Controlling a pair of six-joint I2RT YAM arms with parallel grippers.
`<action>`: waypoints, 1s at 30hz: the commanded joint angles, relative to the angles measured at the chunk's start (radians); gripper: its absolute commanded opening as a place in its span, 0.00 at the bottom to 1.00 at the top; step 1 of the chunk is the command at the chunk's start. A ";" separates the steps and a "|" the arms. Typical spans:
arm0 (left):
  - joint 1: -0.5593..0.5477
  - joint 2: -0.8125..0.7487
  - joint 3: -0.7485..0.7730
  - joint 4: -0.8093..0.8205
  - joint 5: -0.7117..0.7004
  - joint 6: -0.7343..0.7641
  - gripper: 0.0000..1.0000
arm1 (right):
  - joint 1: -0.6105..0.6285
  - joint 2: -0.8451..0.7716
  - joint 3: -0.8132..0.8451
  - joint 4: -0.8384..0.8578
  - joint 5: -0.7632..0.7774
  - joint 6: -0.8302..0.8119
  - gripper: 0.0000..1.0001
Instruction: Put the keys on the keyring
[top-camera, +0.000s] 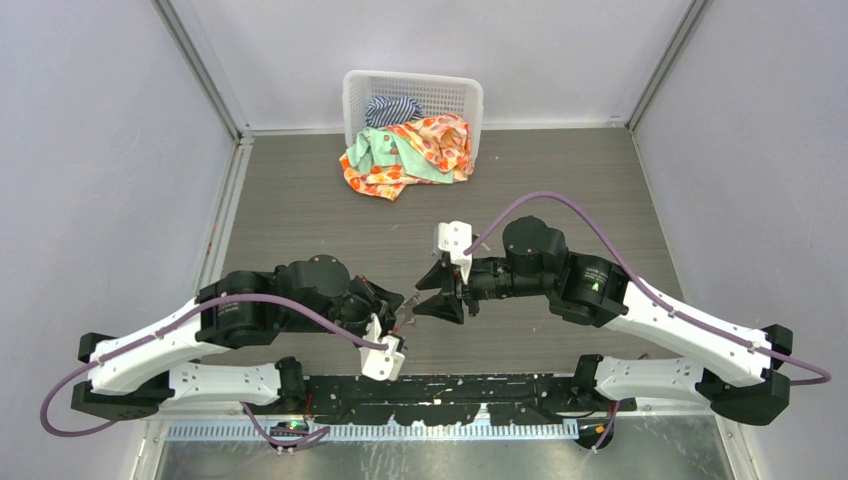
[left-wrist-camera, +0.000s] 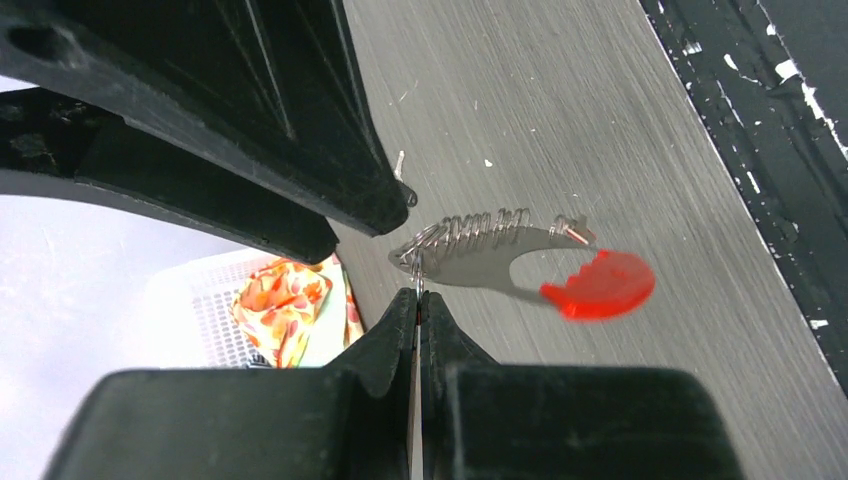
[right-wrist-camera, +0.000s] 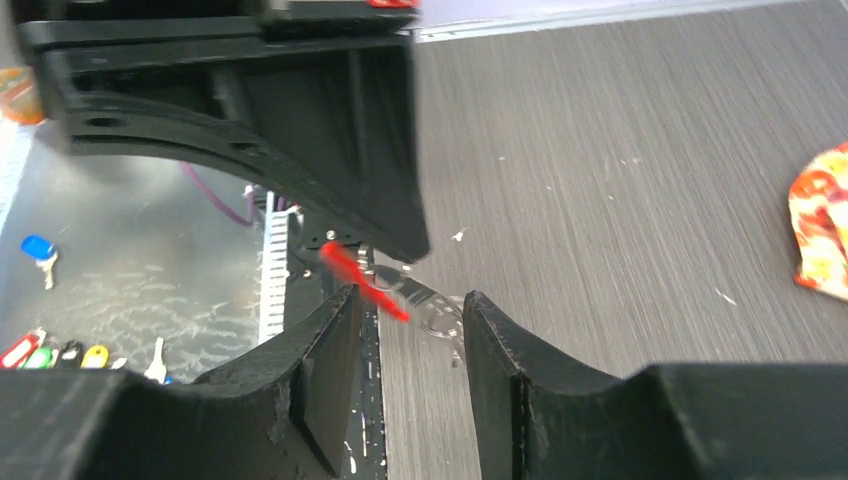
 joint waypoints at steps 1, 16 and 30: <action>-0.001 -0.038 0.008 0.067 -0.008 -0.070 0.00 | -0.032 0.000 0.030 0.033 0.200 0.139 0.47; 0.057 -0.044 -0.069 0.105 -0.087 -0.218 0.00 | -0.543 0.315 -0.089 -0.041 0.409 0.628 0.47; 0.246 -0.143 -0.223 0.139 0.177 -0.140 0.00 | -0.691 0.690 -0.093 0.229 0.410 0.624 0.39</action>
